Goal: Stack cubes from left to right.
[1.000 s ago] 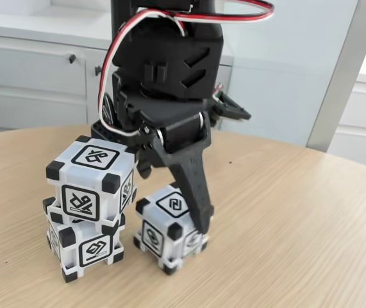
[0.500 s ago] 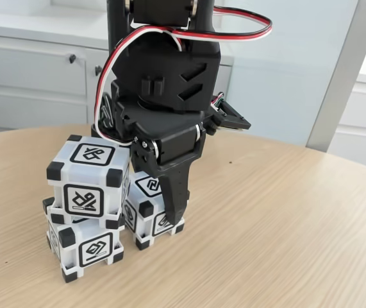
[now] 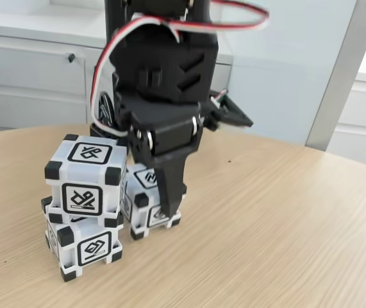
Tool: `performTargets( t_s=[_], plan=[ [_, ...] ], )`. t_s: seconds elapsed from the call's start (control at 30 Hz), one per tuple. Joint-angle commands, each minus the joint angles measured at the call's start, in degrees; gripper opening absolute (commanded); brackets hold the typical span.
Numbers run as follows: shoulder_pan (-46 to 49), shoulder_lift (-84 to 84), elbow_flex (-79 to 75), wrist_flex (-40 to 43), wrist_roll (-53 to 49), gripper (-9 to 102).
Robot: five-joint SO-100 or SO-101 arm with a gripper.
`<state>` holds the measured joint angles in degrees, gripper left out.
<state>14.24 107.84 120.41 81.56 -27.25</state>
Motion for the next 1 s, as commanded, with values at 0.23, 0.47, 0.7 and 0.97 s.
performTargets(
  t_s=[0.23,0.47,0.7,0.97],
  plan=[
    [-0.35,9.4,-1.49,0.26,3.96,0],
    [-0.44,11.16,-1.49,0.18,4.83,0],
    [-0.44,10.28,-1.49,-6.24,6.5,0],
    [-0.44,10.81,-1.49,-14.15,8.79,0]
  ],
)
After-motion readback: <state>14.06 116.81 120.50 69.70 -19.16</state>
